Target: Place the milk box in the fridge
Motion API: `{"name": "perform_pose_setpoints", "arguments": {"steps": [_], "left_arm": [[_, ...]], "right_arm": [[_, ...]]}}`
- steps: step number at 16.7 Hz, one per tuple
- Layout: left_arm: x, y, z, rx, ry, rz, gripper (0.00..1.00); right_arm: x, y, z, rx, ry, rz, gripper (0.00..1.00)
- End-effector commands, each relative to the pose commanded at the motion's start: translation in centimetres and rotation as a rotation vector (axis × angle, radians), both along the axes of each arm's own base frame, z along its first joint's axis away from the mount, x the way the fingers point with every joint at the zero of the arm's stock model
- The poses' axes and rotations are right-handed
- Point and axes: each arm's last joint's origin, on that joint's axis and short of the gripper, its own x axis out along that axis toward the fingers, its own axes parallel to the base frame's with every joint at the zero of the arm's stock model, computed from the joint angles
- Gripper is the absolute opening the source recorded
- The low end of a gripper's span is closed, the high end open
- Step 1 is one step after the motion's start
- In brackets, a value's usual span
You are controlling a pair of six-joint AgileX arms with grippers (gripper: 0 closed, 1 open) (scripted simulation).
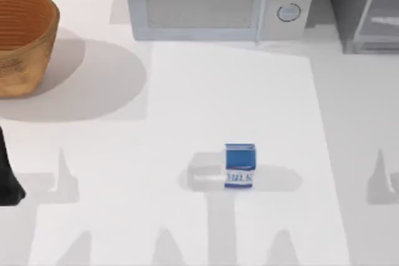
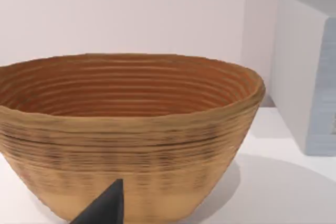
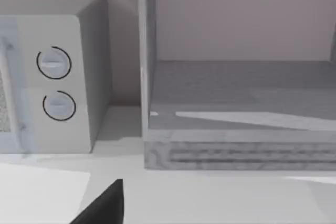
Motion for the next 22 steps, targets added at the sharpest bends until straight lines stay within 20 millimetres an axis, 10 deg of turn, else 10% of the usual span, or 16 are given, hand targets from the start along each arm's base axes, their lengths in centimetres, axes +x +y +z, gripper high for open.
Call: {"name": "perform_pose_setpoints", "arguments": {"steps": [4,13,18,22], "left_arm": [[0.0,0.0,0.0,0.000,0.000,0.000,1.00],[0.0,0.0,0.0,0.000,0.000,0.000,1.00],[0.0,0.0,0.0,0.000,0.000,0.000,1.00],[0.0,0.0,0.0,0.000,0.000,0.000,1.00]], "right_arm": [[-0.1,0.0,0.9,-0.003,-0.041,-0.011,1.00],[1.3,1.9,9.6,0.049,-0.338,-0.044,1.00],[6.2,6.5,10.7,0.121,-0.293,-0.020,1.00],[9.7,12.9,7.6,0.139,-0.191,0.002,1.00]]}}
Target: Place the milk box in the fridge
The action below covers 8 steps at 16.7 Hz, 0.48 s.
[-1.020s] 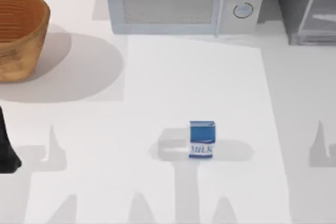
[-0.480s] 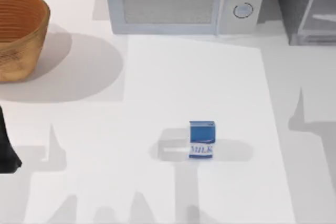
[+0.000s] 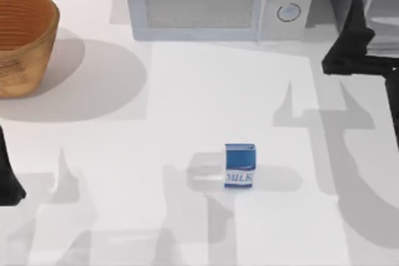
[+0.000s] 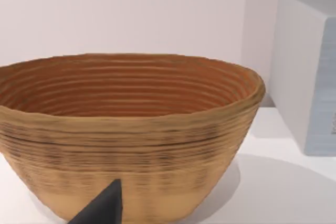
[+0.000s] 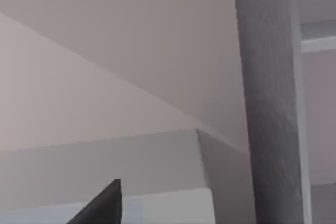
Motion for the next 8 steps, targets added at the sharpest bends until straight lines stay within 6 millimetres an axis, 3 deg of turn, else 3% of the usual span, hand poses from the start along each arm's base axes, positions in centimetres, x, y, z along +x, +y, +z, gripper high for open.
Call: {"name": "perform_pose_setpoints", "arguments": {"steps": [4,8], "left_arm": [[0.0,0.0,0.0,0.000,0.000,0.000,1.00],[0.0,0.0,0.0,0.000,0.000,0.000,1.00]], "right_arm": [[0.7,6.9,-6.2,-0.039,0.106,0.025,1.00],[-1.2,11.8,-13.4,-0.100,0.173,0.035,1.00]]}}
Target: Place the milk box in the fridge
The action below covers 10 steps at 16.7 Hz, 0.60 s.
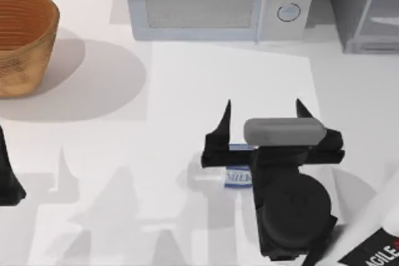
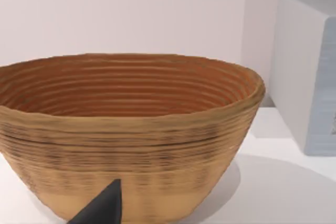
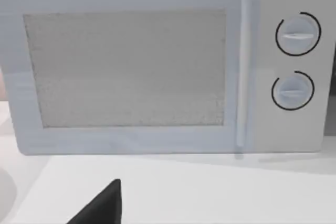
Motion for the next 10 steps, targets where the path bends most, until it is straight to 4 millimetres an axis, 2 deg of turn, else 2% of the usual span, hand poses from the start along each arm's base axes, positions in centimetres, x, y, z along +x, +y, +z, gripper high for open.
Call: {"name": "perform_pose_setpoints", "arguments": {"steps": [2,5,7,10], "left_arm": [[0.0,0.0,0.0,0.000,0.000,0.000,1.00],[0.0,0.0,0.0,0.000,0.000,0.000,1.00],[0.0,0.0,0.0,0.000,0.000,0.000,1.00],[0.0,0.0,0.0,0.000,0.000,0.000,1.00]], "right_arm": [[-1.4,1.5,-3.2,-0.025,0.015,-0.002,1.00],[-3.2,2.7,-7.1,-0.045,0.021,-0.016,1.00],[-4.1,3.0,-8.9,-0.047,0.020,-0.030,1.00],[-4.6,3.2,-10.1,-0.042,0.016,-0.044,1.00]]}}
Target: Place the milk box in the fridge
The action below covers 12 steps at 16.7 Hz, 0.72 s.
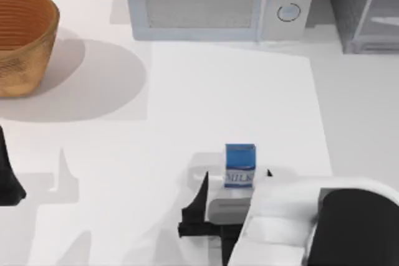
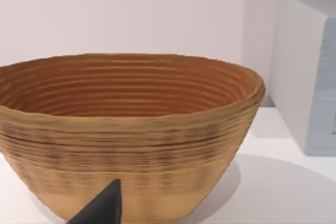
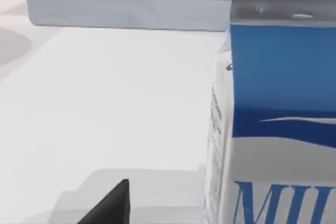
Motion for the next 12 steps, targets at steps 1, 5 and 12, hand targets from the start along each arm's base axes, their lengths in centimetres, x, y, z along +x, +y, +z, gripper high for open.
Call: {"name": "perform_pose_setpoints", "arguments": {"steps": [1,5,12], "left_arm": [[0.0,0.0,0.0,0.000,0.000,0.000,1.00],[0.0,0.0,0.0,0.000,0.000,0.000,1.00],[0.0,0.0,0.0,0.000,0.000,0.000,1.00]], "right_arm": [[0.0,0.0,0.0,0.000,0.000,0.000,1.00],[0.4,0.1,-0.8,-0.030,0.020,0.019,1.00],[3.1,0.3,0.0,0.000,0.000,0.000,1.00]]}}
